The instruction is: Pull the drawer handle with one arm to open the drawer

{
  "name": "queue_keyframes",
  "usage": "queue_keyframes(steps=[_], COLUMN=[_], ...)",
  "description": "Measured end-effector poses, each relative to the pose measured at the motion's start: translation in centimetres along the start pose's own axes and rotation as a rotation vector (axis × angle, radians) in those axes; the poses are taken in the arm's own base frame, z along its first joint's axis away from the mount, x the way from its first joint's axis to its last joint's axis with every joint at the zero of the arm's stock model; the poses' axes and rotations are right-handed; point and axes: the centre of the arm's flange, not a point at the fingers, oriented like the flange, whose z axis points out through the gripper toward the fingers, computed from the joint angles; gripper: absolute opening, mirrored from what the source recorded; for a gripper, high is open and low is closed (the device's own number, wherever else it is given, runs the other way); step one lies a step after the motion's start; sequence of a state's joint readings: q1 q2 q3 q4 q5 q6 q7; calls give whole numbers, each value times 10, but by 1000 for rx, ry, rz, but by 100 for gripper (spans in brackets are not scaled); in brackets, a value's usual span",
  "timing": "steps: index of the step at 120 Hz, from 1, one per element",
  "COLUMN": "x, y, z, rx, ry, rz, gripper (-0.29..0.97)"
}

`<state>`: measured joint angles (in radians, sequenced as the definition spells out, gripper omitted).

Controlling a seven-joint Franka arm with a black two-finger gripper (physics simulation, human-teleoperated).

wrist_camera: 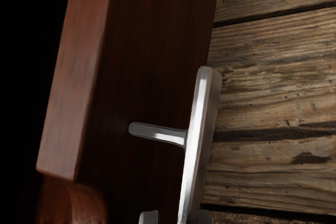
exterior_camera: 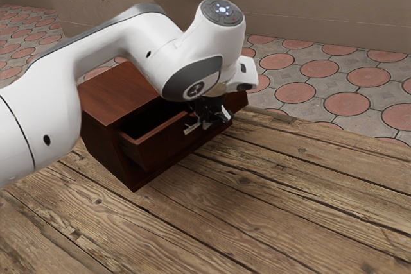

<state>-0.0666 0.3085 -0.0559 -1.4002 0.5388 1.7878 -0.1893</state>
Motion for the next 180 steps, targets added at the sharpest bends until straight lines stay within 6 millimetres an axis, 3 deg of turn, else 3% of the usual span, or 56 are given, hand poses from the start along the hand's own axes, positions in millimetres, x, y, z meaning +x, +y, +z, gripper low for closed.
queue_keyframes(steps=[40,92,131,143,160,171,180], x=[-7,-15,-18,-20,-21,-23,-27], y=[39,74,89,93,89,91,99], z=[-20,-44,-50,-54,-59,-67,-68], rx=[-7,-21,-17,-20,-16,-13,-23], ry=[24,52,61,64,70,78,69], rz=[18,17,4,-5,-27,-32,-28], gripper=[-11,-11,-10,-2,-18,-11,11])
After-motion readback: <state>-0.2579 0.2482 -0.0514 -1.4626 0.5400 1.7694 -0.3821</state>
